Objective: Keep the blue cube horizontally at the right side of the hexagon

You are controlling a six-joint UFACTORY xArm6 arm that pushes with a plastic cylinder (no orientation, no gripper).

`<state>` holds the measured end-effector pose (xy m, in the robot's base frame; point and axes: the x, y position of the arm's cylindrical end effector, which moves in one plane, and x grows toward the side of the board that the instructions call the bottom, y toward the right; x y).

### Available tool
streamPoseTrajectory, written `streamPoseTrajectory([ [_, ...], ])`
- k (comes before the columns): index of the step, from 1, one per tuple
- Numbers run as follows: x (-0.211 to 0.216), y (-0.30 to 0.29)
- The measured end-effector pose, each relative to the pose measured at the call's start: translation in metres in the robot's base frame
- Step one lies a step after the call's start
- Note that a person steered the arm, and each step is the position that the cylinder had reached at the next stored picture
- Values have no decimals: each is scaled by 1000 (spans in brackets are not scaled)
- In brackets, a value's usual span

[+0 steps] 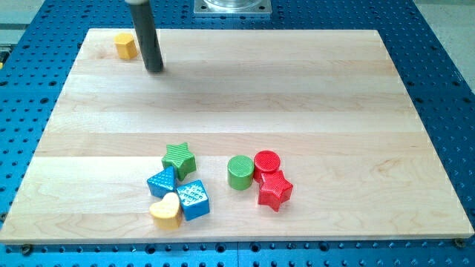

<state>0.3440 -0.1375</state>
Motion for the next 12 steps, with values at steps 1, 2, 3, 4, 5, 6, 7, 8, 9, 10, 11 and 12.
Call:
streamPoseTrajectory([
  [1, 102, -96],
  [2, 247, -67],
  [3, 275, -42],
  [4, 275, -36],
  [5, 275, 15],
  [6, 269, 51],
  [7, 272, 97],
  [8, 210, 134],
  [9, 157, 177],
  [10, 103, 134],
  [11, 122, 122],
  [12, 130, 77],
])
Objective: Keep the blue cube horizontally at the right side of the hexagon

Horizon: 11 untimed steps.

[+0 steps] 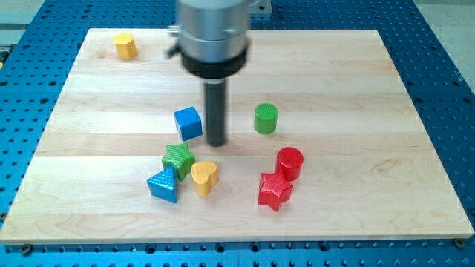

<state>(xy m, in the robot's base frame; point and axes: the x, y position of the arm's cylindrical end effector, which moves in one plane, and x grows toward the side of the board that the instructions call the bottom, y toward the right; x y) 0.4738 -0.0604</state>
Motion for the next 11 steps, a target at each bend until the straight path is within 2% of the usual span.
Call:
streamPoseTrajectory([
  [1, -22, -55],
  [2, -86, -43],
  [3, -106, 17],
  [4, -149, 22],
  [5, -183, -14],
  [6, -219, 35],
  [7, -225, -68],
  [8, -263, -16],
  [11, -206, 34],
])
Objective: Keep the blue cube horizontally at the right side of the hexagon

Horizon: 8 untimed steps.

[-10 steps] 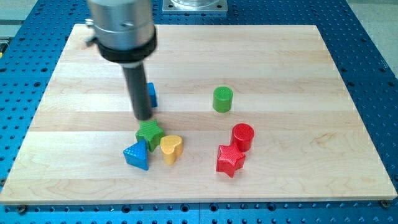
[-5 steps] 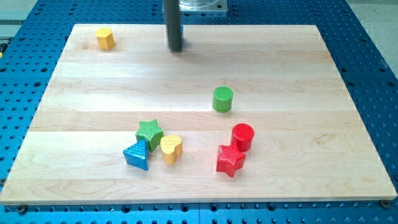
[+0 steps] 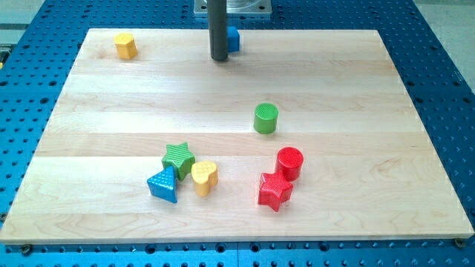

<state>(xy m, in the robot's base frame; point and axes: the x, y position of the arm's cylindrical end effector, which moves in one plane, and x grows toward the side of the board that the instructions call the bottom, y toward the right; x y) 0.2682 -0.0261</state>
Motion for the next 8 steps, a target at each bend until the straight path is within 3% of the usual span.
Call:
streamPoseTrajectory([
  [1, -40, -38],
  [2, -59, 10],
  [3, -49, 49],
  [4, -27, -19],
  [5, 46, 21],
  [6, 48, 93],
  [7, 23, 150],
  [8, -29, 139],
])
